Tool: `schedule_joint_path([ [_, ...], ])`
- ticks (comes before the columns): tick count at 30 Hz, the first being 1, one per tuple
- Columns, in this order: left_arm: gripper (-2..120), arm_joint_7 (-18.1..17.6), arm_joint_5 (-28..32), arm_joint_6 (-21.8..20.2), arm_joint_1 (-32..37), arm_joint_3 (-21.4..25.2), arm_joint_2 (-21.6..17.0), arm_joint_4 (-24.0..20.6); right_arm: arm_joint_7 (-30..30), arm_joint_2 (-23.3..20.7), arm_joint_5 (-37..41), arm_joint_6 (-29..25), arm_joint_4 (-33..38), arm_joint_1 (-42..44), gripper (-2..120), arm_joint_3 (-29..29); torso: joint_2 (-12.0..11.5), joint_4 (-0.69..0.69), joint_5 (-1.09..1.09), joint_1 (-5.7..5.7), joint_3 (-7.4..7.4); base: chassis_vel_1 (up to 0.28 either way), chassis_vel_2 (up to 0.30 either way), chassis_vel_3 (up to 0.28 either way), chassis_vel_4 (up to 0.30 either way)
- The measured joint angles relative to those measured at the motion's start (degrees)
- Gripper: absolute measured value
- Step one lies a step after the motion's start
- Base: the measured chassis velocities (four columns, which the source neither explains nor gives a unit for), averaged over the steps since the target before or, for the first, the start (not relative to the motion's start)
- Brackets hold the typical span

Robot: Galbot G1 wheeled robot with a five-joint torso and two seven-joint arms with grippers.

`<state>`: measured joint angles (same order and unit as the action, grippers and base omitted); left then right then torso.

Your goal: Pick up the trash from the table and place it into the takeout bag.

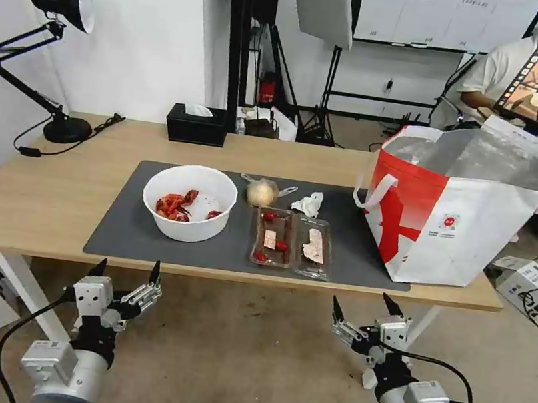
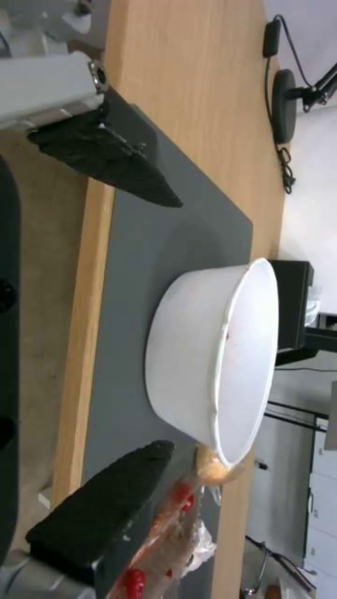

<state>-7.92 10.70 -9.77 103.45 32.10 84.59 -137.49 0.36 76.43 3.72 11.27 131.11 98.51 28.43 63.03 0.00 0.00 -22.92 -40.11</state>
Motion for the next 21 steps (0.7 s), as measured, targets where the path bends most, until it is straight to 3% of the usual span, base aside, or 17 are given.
schedule_joint_path([
  [14,100,1.31,-0.27,0.39,-0.03,-0.51,0.65,-0.21,2.76,-0.33,2.94,-0.29,0.05,-0.48,100,-1.31,0.00,-0.01,0.00,0.00,0.00,0.000,0.000,0.000,0.000],
  [16,100,1.75,-0.21,0.44,0.26,-0.38,0.75,-0.36,7.21,-0.55,11.63,-0.02,1.07,-1.53,100,-3.44,0.00,0.00,0.00,0.00,0.00,0.000,0.000,0.000,0.000],
  [17,100,1.75,-0.21,0.44,0.26,-0.38,0.75,-0.36,7.21,-0.55,11.63,-0.02,1.07,-1.53,100,-3.44,0.00,0.00,0.00,0.00,0.00,0.000,0.000,0.000,0.000],
  [20,100,2.01,-0.16,0.56,0.79,-0.07,0.97,-0.80,11.87,-1.65,28.64,2.39,3.31,-3.63,100,-5.82,0.00,0.00,0.00,0.00,0.00,0.000,0.000,0.000,0.000],
  [21,100,2.01,-0.16,0.56,0.79,-0.07,0.97,-0.80,11.87,-1.65,28.64,2.39,3.31,-3.63,100,-5.82,0.00,0.00,0.00,0.00,0.00,0.000,0.000,0.000,0.000],
])
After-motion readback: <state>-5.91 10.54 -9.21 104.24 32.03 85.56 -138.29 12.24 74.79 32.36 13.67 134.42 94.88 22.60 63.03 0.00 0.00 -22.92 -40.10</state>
